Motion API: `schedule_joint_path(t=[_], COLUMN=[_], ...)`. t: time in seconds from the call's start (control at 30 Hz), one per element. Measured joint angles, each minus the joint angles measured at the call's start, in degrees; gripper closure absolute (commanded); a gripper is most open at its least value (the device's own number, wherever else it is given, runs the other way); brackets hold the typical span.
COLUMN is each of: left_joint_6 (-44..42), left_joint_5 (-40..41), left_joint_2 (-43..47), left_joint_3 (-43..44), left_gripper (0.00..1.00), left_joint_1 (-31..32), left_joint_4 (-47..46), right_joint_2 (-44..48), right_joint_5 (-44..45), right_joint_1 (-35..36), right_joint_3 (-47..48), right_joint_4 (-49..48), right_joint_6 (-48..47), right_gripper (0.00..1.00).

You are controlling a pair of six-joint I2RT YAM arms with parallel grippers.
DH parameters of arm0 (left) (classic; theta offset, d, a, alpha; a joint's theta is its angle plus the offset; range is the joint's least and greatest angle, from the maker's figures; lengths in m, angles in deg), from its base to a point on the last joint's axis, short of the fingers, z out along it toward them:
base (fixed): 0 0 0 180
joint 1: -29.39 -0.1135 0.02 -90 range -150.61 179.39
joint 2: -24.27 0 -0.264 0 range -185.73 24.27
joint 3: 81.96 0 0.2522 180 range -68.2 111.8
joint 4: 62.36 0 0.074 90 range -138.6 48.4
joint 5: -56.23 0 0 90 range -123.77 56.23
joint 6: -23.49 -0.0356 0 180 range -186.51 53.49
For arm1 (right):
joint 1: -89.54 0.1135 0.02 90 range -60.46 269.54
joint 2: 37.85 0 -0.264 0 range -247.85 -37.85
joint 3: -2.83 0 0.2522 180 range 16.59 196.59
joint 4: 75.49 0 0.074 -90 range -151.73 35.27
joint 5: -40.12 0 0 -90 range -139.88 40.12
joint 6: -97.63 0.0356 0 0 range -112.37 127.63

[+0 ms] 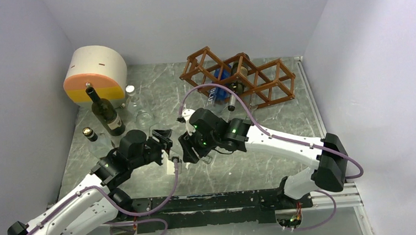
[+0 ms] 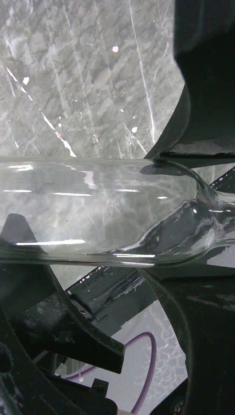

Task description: Put the wine bottle on the wine rack

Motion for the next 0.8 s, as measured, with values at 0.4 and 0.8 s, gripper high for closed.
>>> schedule_joint_path(t=[0.4, 0.8], left_joint_6=[2.2, 3.2], left_joint_5=[-0.3, -0.7], left_joint_2=[-1.2, -2.0], left_joint_3=[0.0, 1.3], left_gripper=[0.47, 0.05], left_joint_1=[0.0, 0.0], left_joint_4=[-1.9, -7.1], right_joint_2=[1.5, 7.1], right_joint_5=[2.1, 11.3], right_joint_1=[0.3, 1.1], right_joint_3=[0.0, -0.7], right_joint_4=[0.0, 1.0], right_joint_6=[-0.3, 0.6], right_gripper=[1.0, 1.0])
